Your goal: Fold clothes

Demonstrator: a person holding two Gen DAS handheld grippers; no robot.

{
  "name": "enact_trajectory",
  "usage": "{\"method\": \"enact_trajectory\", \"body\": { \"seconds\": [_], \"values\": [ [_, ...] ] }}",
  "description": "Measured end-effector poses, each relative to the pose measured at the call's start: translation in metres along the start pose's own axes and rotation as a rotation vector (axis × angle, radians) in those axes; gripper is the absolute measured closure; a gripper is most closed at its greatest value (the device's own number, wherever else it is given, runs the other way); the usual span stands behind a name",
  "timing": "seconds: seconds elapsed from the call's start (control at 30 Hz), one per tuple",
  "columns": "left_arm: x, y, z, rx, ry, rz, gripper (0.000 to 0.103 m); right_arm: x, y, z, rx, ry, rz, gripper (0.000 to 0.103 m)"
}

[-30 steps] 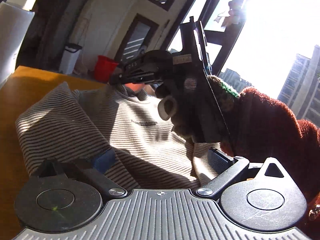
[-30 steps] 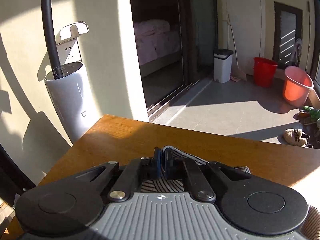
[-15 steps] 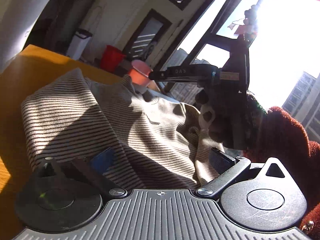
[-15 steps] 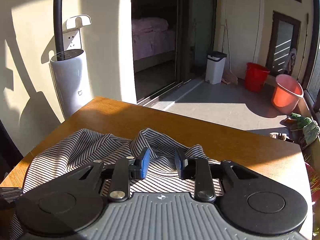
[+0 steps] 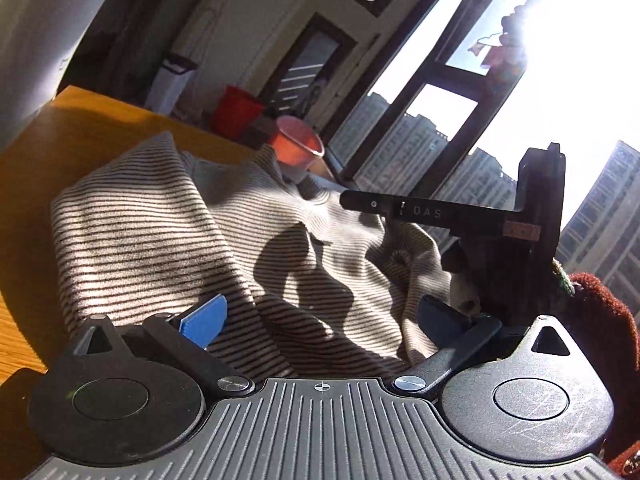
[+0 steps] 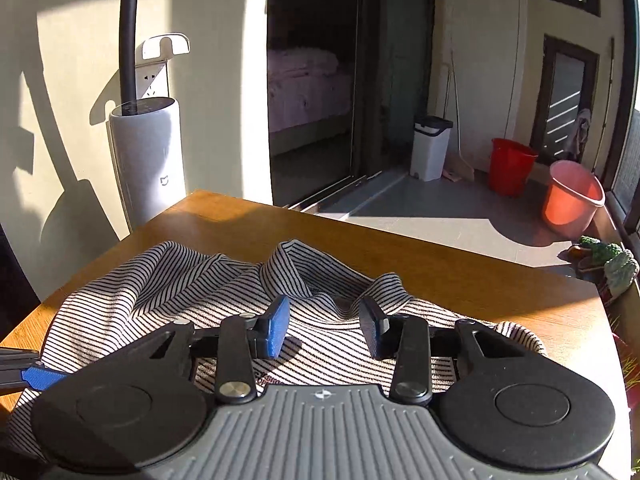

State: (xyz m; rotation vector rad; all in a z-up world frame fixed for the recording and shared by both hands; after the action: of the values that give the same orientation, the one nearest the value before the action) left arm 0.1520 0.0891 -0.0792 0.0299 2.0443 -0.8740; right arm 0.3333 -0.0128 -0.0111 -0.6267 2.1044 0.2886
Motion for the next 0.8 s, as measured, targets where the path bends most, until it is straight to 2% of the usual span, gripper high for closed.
{"method": "enact_trajectory", "body": {
  "seconds": [0.03,0.07,0.13,0.2,0.23,0.27,0.33,0.47,0.6,0.7,0.8],
  "values": [
    [0.000,0.001,0.000,0.002,-0.002,-0.005,0.000,-0.004,0.007,0.008,-0.035,0.007,-0.016,0.063],
    [0.000,0.001,0.000,0.005,-0.002,-0.010,0.000,-0.006,0.013,0.016,-0.046,0.011,-0.024,0.058],
    [0.001,0.002,-0.001,0.011,-0.004,-0.017,0.000,-0.008,0.023,0.036,-0.042,0.028,-0.037,0.049],
    [0.001,0.003,-0.003,0.022,-0.010,-0.023,0.000,-0.009,0.031,0.056,-0.036,0.053,-0.053,0.050],
    [0.001,0.004,-0.004,0.028,-0.014,-0.027,0.000,-0.007,0.033,0.066,-0.037,0.084,-0.063,0.076],
    [0.001,0.004,-0.005,0.035,-0.021,-0.031,0.000,-0.005,0.035,0.074,-0.045,0.119,-0.071,0.094],
    [0.000,0.006,-0.008,0.046,-0.032,-0.039,0.000,-0.007,0.041,0.078,-0.041,0.130,-0.120,0.095],
    [0.000,0.009,-0.007,0.057,-0.016,-0.062,0.000,-0.030,0.050,0.068,0.027,0.031,-0.259,0.095],
    [0.002,0.012,-0.005,0.060,0.007,-0.071,0.000,-0.036,0.046,0.089,0.083,0.047,-0.339,0.095],
    [0.002,0.010,-0.004,0.058,0.011,-0.065,0.000,-0.021,0.045,0.114,0.060,0.112,-0.332,0.094],
    [0.001,0.010,-0.003,0.057,0.012,-0.066,0.000,-0.022,0.036,0.109,0.037,0.103,-0.234,0.087]
  ]
}}
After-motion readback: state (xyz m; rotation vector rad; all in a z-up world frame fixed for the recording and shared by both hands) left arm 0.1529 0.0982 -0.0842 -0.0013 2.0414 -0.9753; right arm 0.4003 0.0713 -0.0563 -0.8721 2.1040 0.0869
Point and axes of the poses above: each gripper's, at about its wrist camera, not at the fingertips, and z roughly the way its jaws point, y to its left, x to its underside, the point moved 4 cm from there along z, roughly the way its jaws point, and after that the axes turned 2 degrees about x, right-handed, at the moved point
